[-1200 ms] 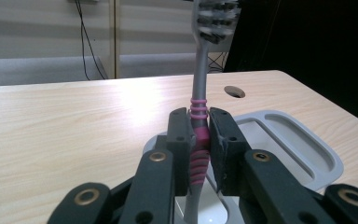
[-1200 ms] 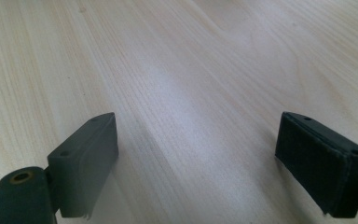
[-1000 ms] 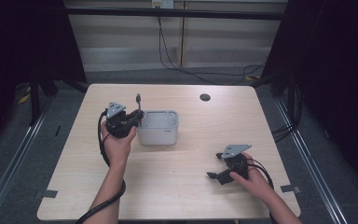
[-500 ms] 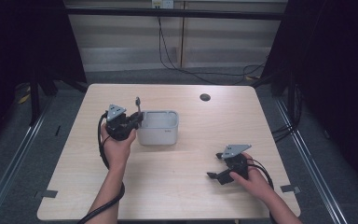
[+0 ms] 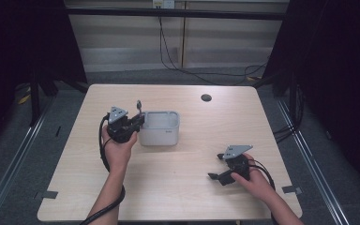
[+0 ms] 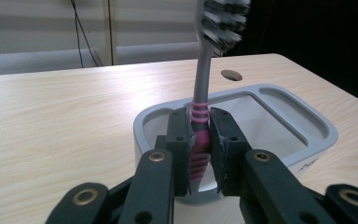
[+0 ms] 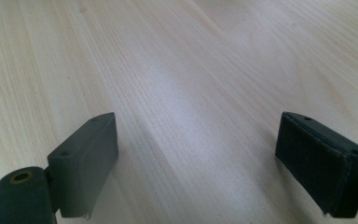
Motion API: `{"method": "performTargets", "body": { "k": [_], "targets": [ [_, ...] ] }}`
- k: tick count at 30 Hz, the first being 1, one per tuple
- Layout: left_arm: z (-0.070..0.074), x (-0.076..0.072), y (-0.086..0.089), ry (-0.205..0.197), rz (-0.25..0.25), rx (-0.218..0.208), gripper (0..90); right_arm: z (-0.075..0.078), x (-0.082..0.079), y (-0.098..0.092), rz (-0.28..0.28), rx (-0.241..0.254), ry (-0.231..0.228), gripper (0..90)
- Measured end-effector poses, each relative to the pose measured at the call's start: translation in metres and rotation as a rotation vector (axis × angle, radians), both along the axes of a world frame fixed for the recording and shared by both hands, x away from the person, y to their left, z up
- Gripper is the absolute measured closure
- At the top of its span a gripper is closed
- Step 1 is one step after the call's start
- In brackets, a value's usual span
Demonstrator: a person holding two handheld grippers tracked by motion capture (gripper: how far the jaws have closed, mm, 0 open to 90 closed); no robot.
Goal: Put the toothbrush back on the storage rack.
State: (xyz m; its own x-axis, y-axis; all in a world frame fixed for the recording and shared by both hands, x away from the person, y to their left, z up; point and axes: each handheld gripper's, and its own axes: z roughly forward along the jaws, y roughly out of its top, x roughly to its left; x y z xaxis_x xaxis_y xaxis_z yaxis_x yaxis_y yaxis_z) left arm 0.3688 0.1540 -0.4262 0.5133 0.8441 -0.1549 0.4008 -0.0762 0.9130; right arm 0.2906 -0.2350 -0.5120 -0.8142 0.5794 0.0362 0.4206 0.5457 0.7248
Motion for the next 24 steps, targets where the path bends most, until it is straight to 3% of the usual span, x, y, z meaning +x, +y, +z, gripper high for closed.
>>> {"method": "performTargets", "body": {
  "k": [24],
  "targets": [
    [0.0033, -0.0023, -0.0004, -0.003, -0.011, 0.019, 76.9, 0.0000, 0.0000, 0.0000, 0.000, 0.000, 0.000, 12.4]
  ]
}}
